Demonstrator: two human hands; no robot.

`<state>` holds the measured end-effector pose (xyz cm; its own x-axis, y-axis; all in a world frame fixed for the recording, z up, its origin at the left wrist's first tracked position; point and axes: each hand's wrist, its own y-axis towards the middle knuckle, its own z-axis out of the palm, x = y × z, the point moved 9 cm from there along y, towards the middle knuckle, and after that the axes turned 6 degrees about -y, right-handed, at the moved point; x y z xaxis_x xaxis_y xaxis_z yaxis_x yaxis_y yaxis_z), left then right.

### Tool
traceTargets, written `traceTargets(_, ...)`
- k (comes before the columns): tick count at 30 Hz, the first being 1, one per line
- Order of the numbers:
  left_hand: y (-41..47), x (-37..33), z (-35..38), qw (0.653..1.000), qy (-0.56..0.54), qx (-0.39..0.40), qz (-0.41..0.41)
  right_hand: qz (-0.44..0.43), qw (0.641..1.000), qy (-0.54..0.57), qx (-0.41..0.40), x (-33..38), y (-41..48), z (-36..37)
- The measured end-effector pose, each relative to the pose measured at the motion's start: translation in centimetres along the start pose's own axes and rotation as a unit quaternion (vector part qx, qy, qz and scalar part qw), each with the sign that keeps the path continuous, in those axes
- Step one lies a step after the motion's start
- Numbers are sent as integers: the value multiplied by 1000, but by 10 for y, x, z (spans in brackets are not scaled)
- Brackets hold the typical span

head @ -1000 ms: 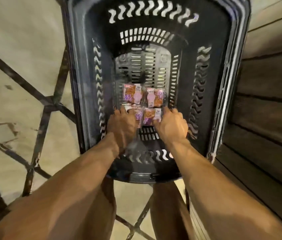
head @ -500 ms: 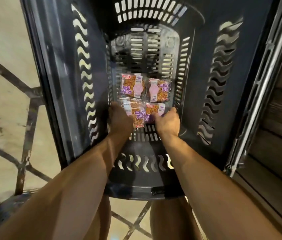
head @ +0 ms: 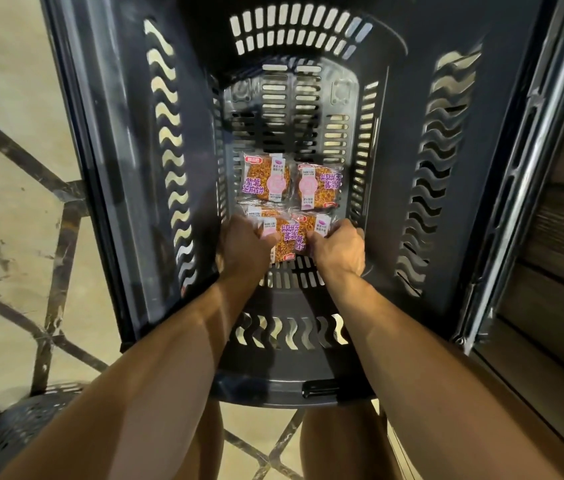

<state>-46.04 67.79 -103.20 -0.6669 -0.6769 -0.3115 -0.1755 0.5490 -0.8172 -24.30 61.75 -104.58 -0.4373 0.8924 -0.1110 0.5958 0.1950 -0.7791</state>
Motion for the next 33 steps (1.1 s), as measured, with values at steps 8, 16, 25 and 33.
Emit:
traceTargets(8,-34,-25,-16,996,-39,55,62,-7,999,48,9,-3,-19,-14)
traceTargets(16,-113,-91,-101,978,-173,87,76,-28,960,274,51,-2,-97,-110)
traceTargets(25,-248,-195,-293,939,-334,56,67,-161,843,504,93,60,-301,-298)
traceTargets(33,-432,-301,-445,909,-387,13,155,-263,783,548,132,93,-468,-464)
